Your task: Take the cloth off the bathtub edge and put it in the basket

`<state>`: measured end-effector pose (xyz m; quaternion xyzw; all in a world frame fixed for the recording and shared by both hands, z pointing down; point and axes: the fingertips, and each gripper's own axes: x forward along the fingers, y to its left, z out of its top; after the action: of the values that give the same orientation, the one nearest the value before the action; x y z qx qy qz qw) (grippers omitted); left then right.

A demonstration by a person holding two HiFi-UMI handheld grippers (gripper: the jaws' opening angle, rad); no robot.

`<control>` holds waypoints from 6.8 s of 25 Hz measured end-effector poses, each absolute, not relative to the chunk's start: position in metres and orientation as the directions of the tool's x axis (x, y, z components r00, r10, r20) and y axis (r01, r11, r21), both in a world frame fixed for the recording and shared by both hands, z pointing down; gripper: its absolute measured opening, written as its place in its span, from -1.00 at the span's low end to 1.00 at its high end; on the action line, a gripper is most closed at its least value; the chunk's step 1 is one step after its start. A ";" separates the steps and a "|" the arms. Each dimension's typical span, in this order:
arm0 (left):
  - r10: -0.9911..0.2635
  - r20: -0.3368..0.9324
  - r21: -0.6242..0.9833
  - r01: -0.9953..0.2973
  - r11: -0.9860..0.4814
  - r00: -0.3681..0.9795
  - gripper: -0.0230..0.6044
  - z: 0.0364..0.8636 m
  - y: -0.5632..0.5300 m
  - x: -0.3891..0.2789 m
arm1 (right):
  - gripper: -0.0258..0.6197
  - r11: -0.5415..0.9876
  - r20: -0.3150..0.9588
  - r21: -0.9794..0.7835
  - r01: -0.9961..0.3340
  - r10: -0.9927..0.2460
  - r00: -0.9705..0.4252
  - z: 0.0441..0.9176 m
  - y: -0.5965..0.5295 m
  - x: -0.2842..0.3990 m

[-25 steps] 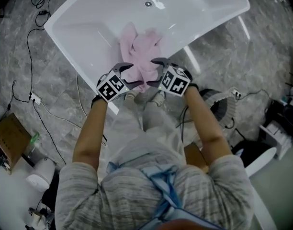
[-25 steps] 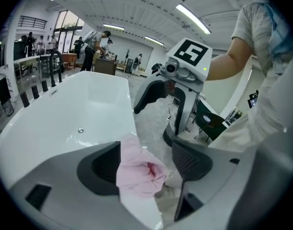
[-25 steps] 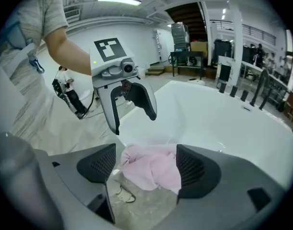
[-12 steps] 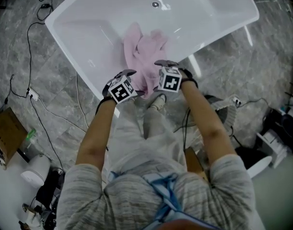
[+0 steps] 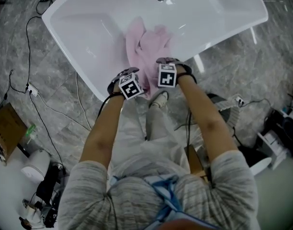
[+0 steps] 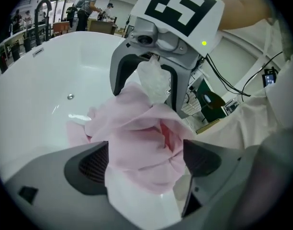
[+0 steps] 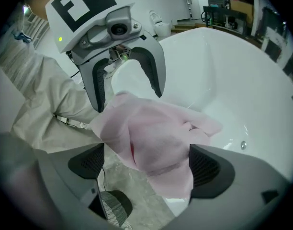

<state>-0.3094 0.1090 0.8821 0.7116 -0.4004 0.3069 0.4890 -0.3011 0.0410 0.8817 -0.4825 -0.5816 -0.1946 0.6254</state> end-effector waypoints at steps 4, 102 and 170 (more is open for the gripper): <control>-0.205 0.836 0.480 -0.860 -0.176 0.509 0.59 0.905 0.119 -0.308 | 0.70 0.453 0.911 -0.403 0.795 0.282 0.301 0.902 0.033 -0.299; -0.710 0.580 0.384 -0.903 -0.194 0.399 -0.66 0.540 -0.053 -0.315 | -0.76 0.868 0.536 -0.359 -0.343 -0.110 -0.837 0.531 -0.073 -0.295; -0.735 -0.002 0.105 -0.730 -0.675 0.678 -0.66 0.211 -0.274 0.030 | -0.76 0.809 -0.125 -0.158 -0.566 -0.585 -0.801 0.197 -0.272 0.055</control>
<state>0.0296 -0.2744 0.2112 0.9148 -0.4004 -0.0218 0.0477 0.0555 -0.2721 0.1973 0.3037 -0.9474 0.0565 -0.0840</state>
